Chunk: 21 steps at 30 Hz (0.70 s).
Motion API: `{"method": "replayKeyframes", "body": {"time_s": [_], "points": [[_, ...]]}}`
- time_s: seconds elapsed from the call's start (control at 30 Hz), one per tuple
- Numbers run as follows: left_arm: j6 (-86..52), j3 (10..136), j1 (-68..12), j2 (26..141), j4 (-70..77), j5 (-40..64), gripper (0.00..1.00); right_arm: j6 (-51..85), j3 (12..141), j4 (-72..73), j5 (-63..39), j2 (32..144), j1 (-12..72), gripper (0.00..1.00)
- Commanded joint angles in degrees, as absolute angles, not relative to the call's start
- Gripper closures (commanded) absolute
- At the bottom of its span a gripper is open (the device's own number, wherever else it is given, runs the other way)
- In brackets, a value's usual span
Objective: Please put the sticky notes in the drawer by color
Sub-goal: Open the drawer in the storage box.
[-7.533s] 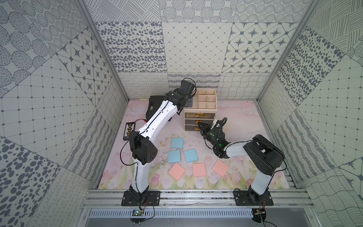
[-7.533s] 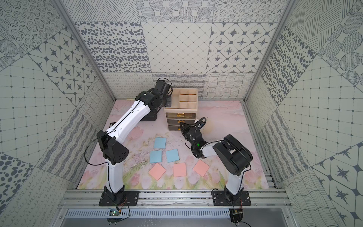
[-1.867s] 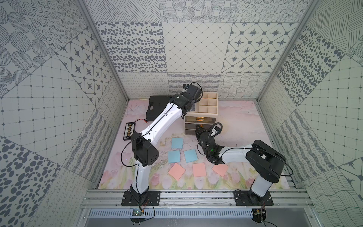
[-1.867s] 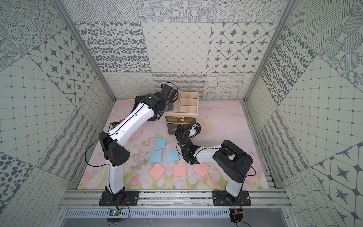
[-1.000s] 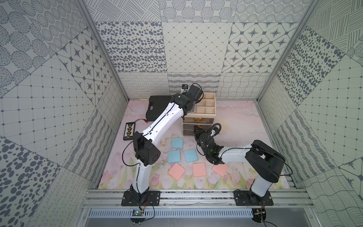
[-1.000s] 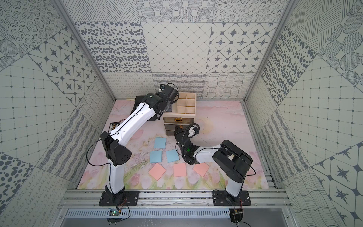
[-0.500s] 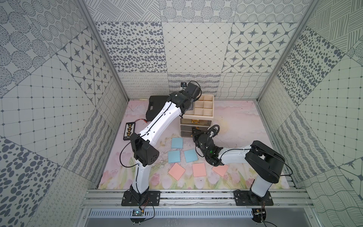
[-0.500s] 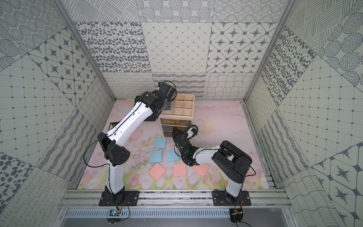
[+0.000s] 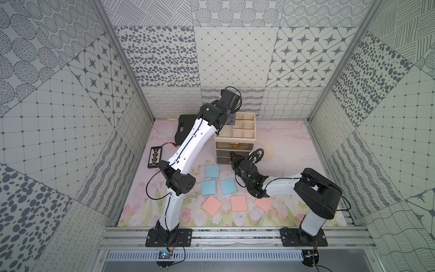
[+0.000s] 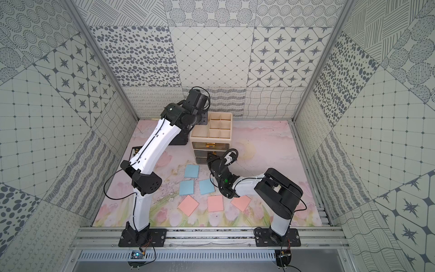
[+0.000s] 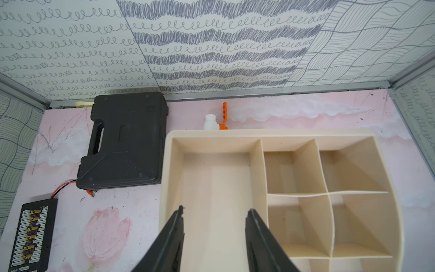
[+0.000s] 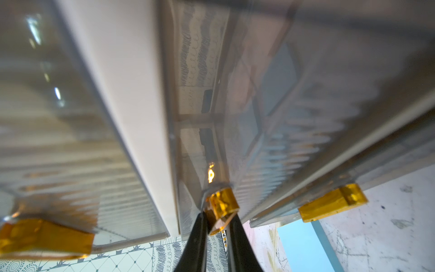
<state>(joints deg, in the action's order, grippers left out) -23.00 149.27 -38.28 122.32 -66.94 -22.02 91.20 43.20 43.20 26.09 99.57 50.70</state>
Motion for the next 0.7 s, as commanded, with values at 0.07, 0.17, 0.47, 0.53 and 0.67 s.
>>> {"method": "replayKeyframes", "body": {"time_s": [0.07, 0.17, 0.47, 0.53, 0.67], "points": [[-21.53, 150.92, -37.45, 124.96, -71.21, -11.78, 0.52, 84.9, 43.94, 35.7, 22.37, 98.5, 49.36, 1.0], [-21.84, 150.91, -37.47, 125.71, -71.02, -10.96, 0.51, 85.25, 43.68, 36.98, 20.57, 99.79, 47.93, 1.0], [-22.59, 150.76, -37.34, 127.65, -69.77, -9.23, 0.51, 84.66, 44.85, 38.05, 16.41, 102.62, 44.62, 1.0], [-23.2, 150.99, -37.33, 128.25, -69.87, -9.75, 0.52, 84.15, 44.99, 38.32, 16.01, 102.77, 44.3, 1.0], [-24.03, 147.51, -37.33, 125.46, -65.27, -9.31, 0.52, 83.41, 45.36, 37.41, 15.62, 102.51, 43.95, 1.0]]}}
